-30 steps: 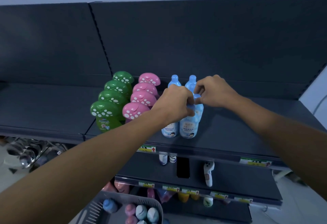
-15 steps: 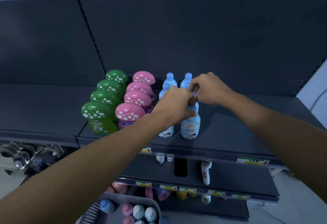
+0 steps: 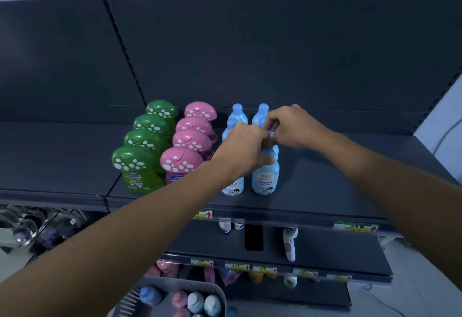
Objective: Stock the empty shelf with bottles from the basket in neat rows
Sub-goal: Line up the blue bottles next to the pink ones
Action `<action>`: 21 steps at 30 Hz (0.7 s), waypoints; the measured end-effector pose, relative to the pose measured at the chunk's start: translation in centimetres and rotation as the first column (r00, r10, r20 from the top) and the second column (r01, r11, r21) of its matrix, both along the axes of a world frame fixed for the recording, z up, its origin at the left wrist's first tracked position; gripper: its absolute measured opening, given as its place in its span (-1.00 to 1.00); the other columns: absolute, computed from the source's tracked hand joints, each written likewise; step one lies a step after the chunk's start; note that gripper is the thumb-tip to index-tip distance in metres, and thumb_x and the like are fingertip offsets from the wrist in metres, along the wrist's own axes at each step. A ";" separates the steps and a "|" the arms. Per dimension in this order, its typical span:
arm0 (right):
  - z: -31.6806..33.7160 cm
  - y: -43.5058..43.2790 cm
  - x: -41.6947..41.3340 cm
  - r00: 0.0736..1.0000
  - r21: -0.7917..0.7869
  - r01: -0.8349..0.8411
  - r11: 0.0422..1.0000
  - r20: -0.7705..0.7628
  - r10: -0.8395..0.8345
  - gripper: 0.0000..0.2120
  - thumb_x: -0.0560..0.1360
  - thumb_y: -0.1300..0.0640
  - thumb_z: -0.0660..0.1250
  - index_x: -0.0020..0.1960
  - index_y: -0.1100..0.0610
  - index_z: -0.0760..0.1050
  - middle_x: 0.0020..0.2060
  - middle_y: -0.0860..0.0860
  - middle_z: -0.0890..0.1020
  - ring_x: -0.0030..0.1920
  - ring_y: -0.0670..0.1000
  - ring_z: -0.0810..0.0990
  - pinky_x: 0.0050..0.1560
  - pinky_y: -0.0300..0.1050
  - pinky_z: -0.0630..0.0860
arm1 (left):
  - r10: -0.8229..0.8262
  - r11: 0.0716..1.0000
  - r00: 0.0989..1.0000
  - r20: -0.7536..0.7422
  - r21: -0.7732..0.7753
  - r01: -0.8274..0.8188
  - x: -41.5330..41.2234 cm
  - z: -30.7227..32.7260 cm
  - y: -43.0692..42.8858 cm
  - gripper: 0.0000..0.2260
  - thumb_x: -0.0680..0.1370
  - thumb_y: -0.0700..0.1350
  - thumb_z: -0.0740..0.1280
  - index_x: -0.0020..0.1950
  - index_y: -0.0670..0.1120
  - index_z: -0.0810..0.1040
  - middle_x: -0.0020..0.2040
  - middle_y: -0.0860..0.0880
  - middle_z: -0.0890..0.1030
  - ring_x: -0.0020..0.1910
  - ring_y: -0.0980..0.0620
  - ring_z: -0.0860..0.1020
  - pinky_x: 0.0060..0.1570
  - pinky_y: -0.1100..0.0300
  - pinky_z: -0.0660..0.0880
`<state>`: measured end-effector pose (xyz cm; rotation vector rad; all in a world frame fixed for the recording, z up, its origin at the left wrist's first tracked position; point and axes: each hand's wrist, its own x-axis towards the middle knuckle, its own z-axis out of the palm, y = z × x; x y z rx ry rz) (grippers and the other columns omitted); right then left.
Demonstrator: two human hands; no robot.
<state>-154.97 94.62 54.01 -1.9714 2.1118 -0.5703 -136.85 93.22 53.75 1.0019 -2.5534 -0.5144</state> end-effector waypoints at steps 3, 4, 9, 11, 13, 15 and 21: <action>0.2 0.1 0.2 1.000 0.014 -0.001 1.000 -0.009 0.001 -0.86 0.37 0.04 0.56 -0.16 -0.06 0.61 -0.22 -0.19 0.65 -0.17 -0.18 0.64 -0.10 -0.15 0.63 | -0.011 1.000 1.000 -0.012 0.008 0.011 0.1 -0.1 0.1 -0.83 0.41 -0.10 0.55 -0.03 -0.04 0.70 -0.20 0.04 0.65 -0.08 0.03 0.58 -0.01 -0.01 0.59; 0.3 0.1 0.2 1.000 0.017 0.001 1.000 -0.012 -0.001 -0.86 0.38 0.04 0.56 -0.15 -0.07 0.61 -0.22 -0.20 0.65 -0.16 -0.18 0.64 -0.10 -0.15 0.62 | -0.016 1.000 1.000 -0.016 0.010 0.016 0.2 -0.1 0.1 -0.83 0.40 -0.10 0.56 -0.03 -0.05 0.69 -0.20 0.05 0.65 -0.08 0.03 0.57 -0.01 -0.01 0.58; 1.2 0.5 0.7 0.998 -0.004 0.028 1.000 -0.048 -0.028 -0.82 0.41 0.09 0.49 0.00 -0.05 0.63 -0.18 -0.19 0.65 0.01 -0.06 0.60 0.07 -0.03 0.60 | -0.038 0.999 0.999 0.027 -0.013 0.038 0.6 0.3 0.1 -0.68 0.37 -0.02 0.58 0.08 -0.05 0.66 -0.15 0.06 0.63 -0.04 0.02 0.55 0.00 -0.03 0.58; 1.8 0.9 1.1 0.998 -0.023 0.048 0.999 -0.050 -0.049 -0.81 0.40 0.04 0.51 0.00 -0.06 0.62 -0.18 -0.20 0.64 0.01 -0.05 0.59 0.09 0.00 0.60 | -0.033 0.999 0.999 0.034 -0.033 0.034 1.4 0.7 -0.2 -0.66 0.38 0.00 0.57 0.10 -0.04 0.64 -0.14 0.06 0.62 -0.05 0.00 0.56 -0.01 -0.03 0.59; 2.3 1.3 1.7 0.996 -0.039 0.060 0.997 -0.057 -0.063 -0.82 0.40 0.00 0.52 -0.03 -0.07 0.62 -0.20 -0.20 0.64 -0.02 -0.07 0.59 0.08 0.00 0.60 | -0.021 0.997 0.999 0.041 -0.069 0.023 2.5 1.3 -0.7 -0.69 0.39 -0.01 0.57 0.07 -0.05 0.64 -0.11 0.03 0.64 -0.03 -0.07 0.59 0.02 -0.03 0.58; 2.7 1.8 2.7 0.996 -0.057 0.069 0.996 -0.061 -0.072 -0.85 0.41 0.01 0.51 -0.04 -0.05 0.62 -0.21 -0.20 0.64 -0.06 -0.10 0.59 0.06 -0.01 0.60 | -0.009 0.993 1.000 0.029 -0.119 0.012 4.1 2.1 -1.3 -0.72 0.40 -0.03 0.57 0.05 -0.08 0.65 -0.11 0.03 0.64 -0.03 -0.08 0.60 0.01 -0.02 0.57; 3.6 3.3 7.8 0.990 -0.085 0.106 0.991 -0.083 -0.113 -0.89 0.41 0.05 0.47 -0.07 -0.06 0.62 -0.23 -0.21 0.64 -0.12 -0.16 0.58 -0.01 -0.05 0.61 | 0.045 0.985 0.999 0.017 -0.166 -0.041 10.4 3.7 -2.4 -0.82 0.42 -0.02 0.54 -0.04 -0.05 0.68 -0.14 0.04 0.67 -0.08 -0.02 0.62 -0.02 0.02 0.59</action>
